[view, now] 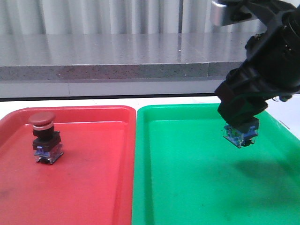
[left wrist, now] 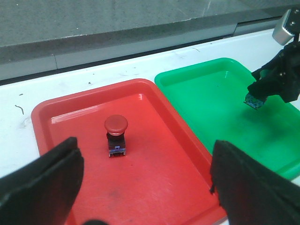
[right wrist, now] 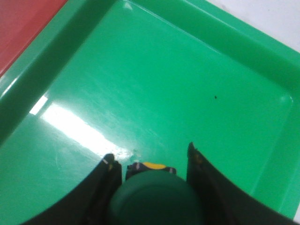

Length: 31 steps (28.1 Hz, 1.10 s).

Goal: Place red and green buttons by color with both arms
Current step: 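Lower the green push-button into the green tray and open the right gripper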

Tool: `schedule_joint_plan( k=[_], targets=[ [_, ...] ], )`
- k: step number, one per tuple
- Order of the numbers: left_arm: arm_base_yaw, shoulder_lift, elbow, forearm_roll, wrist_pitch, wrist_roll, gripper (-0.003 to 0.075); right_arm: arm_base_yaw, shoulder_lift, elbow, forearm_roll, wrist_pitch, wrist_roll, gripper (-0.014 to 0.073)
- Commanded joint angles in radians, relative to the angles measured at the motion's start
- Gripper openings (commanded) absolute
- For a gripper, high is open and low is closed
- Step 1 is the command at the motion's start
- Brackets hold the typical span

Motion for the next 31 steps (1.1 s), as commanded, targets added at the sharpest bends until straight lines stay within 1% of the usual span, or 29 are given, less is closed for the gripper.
schedule_joint_plan(
  k=[1, 10, 18, 31],
  targets=[
    [-0.007, 0.010, -0.026, -0.016, -0.070, -0.007, 0.0545, 0.002, -0.035, -0.006, -0.032, -0.133, -0.012, 0.0314],
    [-0.007, 0.010, -0.026, -0.016, -0.070, -0.007, 0.0545, 0.002, 0.026, -0.006, -0.066, -0.198, -0.012, 0.0314],
    [-0.007, 0.010, -0.026, -0.016, -0.070, -0.007, 0.0545, 0.002, 0.083, -0.006, -0.070, -0.245, -0.012, 0.0314],
    [-0.007, 0.010, -0.026, -0.016, -0.070, -0.007, 0.0545, 0.001, 0.154, -0.006, -0.077, -0.248, -0.012, 0.0314]
  ],
)
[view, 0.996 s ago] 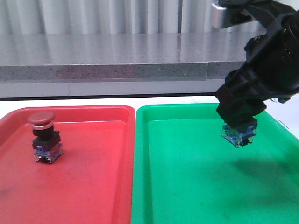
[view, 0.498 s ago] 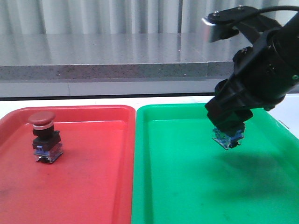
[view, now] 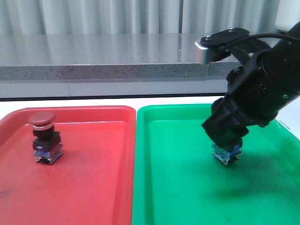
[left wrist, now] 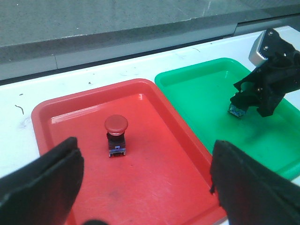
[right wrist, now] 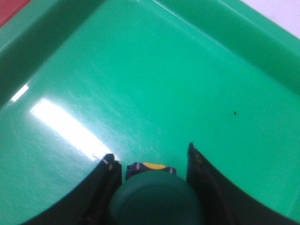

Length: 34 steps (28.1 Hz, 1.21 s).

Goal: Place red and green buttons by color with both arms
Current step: 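Lower the green push-button into the green tray and open the right gripper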

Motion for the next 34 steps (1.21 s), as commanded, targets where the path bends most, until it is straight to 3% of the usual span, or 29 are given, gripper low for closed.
schedule_joint_plan(
  k=[1, 5, 10, 15, 25, 34],
  targets=[
    [-0.007, 0.010, -0.026, -0.016, -0.070, -0.007, 0.0545, 0.001, -0.014, -0.023, -0.009, -0.068, -0.012, 0.0314],
    [-0.007, 0.010, -0.026, -0.016, -0.070, -0.007, 0.0545, 0.001, -0.012, -0.023, -0.009, -0.062, -0.012, 0.0333],
    [-0.007, 0.010, -0.026, -0.016, -0.070, -0.007, 0.0545, 0.001, -0.012, -0.023, -0.009, -0.065, -0.011, 0.0470],
    [-0.007, 0.010, -0.026, -0.016, -0.070, -0.007, 0.0545, 0.001, -0.018, -0.024, -0.009, -0.067, -0.011, 0.0552],
    [-0.007, 0.010, -0.026, -0.016, -0.070, -0.007, 0.0545, 0.001, -0.133, -0.024, -0.009, -0.003, 0.000, 0.0556],
    [-0.007, 0.010, -0.026, -0.016, -0.070, -0.007, 0.0545, 0.001, -0.358, -0.024, 0.021, 0.155, 0.036, 0.0554]
  ],
)
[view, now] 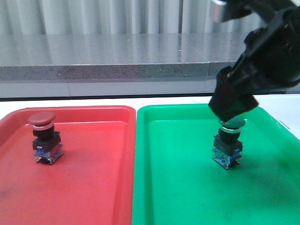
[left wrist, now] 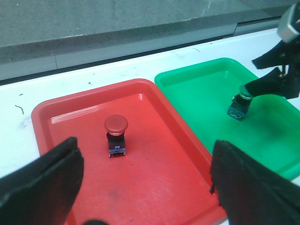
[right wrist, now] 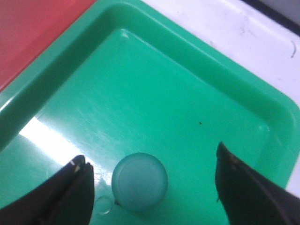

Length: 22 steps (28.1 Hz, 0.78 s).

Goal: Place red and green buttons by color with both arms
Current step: 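Lower the green push-button into the green tray and open the right gripper, then raise the right gripper away from the green tray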

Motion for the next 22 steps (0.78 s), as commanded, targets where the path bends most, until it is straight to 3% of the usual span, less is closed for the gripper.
schedule_joint_plan(
  k=[1, 11, 18, 22],
  targets=[
    [-0.007, 0.010, -0.026, -0.016, -0.070, -0.007, 0.0545, 0.001, -0.134, -0.024, 0.030, 0.028, 0.034, 0.0554],
    [-0.007, 0.010, -0.026, -0.016, -0.070, -0.007, 0.0545, 0.001, -0.507, -0.024, 0.133, 0.302, 0.095, 0.0554],
    [-0.007, 0.010, -0.026, -0.016, -0.070, -0.007, 0.0545, 0.001, -0.702, -0.024, 0.131, 0.514, 0.095, 0.0554],
    [-0.007, 0.010, -0.026, -0.016, -0.070, -0.007, 0.0545, 0.001, -0.760, -0.024, 0.127, 0.561, 0.095, 0.0554]
  ],
)
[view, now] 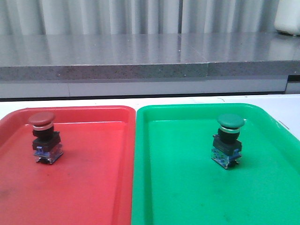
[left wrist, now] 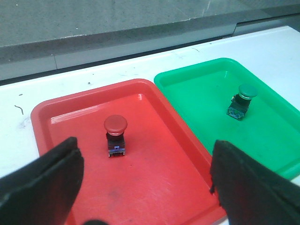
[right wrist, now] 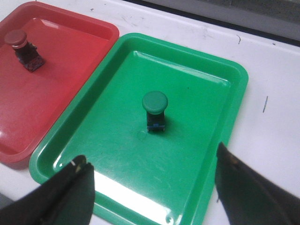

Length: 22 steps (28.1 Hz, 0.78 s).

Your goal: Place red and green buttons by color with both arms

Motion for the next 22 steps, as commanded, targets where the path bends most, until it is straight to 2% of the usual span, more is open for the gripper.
schedule_joint_plan(
  k=[1, 3, 5, 7, 10, 13, 16, 22],
  targets=[
    [-0.007, 0.010, -0.026, -0.016, -0.070, -0.007, 0.0545, 0.001, -0.028, -0.024, -0.001, -0.030, -0.001, 0.0554],
    [-0.007, 0.010, -0.026, -0.016, -0.070, -0.007, 0.0545, 0.001, -0.033, -0.024, -0.001, -0.030, -0.001, 0.0547],
    [-0.007, 0.010, -0.026, -0.016, -0.070, -0.007, 0.0545, 0.001, -0.033, -0.024, -0.001, -0.030, -0.001, 0.0477],
    [-0.007, 0.010, -0.026, -0.016, -0.070, -0.007, 0.0545, 0.001, -0.033, -0.024, -0.001, -0.031, -0.001, 0.0353],
    [-0.007, 0.010, -0.026, -0.016, -0.070, -0.007, 0.0545, 0.001, -0.033, -0.024, -0.001, -0.025, -0.001, 0.0101],
    [-0.007, 0.010, -0.026, -0.016, -0.070, -0.007, 0.0545, 0.001, -0.033, -0.024, -0.001, -0.020, -0.001, -0.0045],
    [-0.007, 0.010, -0.026, -0.016, -0.070, -0.007, 0.0545, 0.001, -0.033, -0.024, -0.001, -0.021, -0.001, -0.0111],
    [-0.007, 0.010, -0.021, 0.011, -0.070, -0.007, 0.0527, 0.001, -0.033, -0.024, -0.001, -0.020, -0.001, -0.0108]
  ],
)
